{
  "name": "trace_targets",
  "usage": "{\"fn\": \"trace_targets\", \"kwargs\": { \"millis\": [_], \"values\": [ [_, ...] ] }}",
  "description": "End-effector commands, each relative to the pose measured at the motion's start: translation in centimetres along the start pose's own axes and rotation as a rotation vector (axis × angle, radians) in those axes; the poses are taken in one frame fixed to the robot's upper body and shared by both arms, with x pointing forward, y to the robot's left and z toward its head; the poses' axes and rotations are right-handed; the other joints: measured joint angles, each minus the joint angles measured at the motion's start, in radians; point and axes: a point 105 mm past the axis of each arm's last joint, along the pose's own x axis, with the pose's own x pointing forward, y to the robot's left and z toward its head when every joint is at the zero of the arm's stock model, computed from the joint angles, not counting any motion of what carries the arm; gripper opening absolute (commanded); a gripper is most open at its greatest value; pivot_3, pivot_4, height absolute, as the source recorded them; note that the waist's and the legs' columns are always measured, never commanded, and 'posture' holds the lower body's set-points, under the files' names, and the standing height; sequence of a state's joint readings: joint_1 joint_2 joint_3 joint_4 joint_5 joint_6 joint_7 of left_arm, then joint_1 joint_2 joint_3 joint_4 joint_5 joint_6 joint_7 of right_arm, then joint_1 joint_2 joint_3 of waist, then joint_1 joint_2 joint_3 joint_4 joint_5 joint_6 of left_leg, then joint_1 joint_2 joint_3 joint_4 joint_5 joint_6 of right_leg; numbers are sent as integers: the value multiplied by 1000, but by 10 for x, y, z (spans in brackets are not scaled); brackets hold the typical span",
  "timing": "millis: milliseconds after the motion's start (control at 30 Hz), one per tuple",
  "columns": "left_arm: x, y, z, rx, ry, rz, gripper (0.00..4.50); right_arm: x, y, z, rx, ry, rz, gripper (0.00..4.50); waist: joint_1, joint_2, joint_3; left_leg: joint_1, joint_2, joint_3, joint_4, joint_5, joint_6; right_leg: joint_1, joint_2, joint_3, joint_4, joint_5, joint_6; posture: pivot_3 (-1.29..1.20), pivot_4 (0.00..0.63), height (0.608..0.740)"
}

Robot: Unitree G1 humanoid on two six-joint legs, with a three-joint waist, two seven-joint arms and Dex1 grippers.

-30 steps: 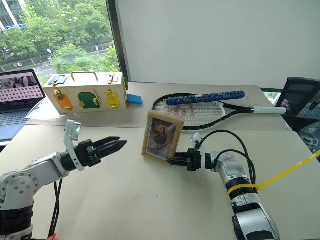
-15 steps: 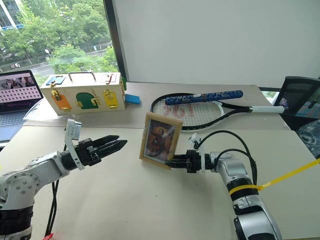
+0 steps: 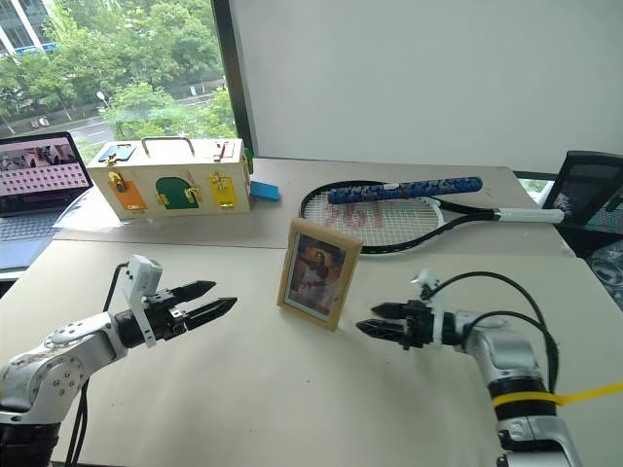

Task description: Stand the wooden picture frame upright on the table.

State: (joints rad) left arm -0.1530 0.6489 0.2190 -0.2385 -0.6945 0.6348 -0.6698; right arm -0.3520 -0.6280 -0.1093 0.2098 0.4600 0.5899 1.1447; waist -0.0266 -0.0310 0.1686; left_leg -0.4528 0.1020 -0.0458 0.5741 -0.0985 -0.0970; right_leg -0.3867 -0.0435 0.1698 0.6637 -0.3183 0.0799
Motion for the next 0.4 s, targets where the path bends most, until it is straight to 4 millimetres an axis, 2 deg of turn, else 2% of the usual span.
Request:
{"fn": "trace_targets", "kwargs": {
  "millis": [33, 100, 167, 233, 333, 400],
  "values": [
    [-2, 15, -3, 107, -20, 138, 4500, -11, 22, 28, -131, -114, 0, 4472, -1, 0, 0, 0, 0, 0, 0, 0, 0, 0, 0, 0, 0, 0, 0, 0, 150, 740],
    [0, 25, -9, 148, -34, 231, 4500, -12, 36, 43, -280, -181, -29, 4472, -10, 0, 0, 0, 0, 0, 0, 0, 0, -1, 0, 0, 0, 0, 0, 0, 150, 740],
    [2, 28, -13, 199, -38, 275, 4500, -14, 45, 44, -398, -191, -84, 4472, -12, 0, 0, 0, 0, 0, 1, 0, 1, 0, 0, 0, 0, 0, 0, 0, 150, 740],
    [7, 18, -19, 224, -23, 224, 4500, -20, 47, 36, -414, -205, -169, 4472, -11, -1, -1, 0, 0, 0, 1, 1, 1, 0, 0, 0, 0, 0, 1, 0, 150, 740],
    [13, 12, -25, 238, -10, 207, 4500, -21, 44, 15, -337, -156, -227, 4472, -2, -1, -1, -1, 0, 0, 0, 0, 1, 0, 0, 0, -1, 0, 0, 0, 150, 740],
    [17, 8, -27, 199, -2, 162, 4500, -19, 46, 13, -322, -168, -236, 4472, -1, -1, -1, -1, 0, 0, 1, 0, 1, 0, 0, 0, 0, 0, 0, 0, 150, 740]
  ]
}}
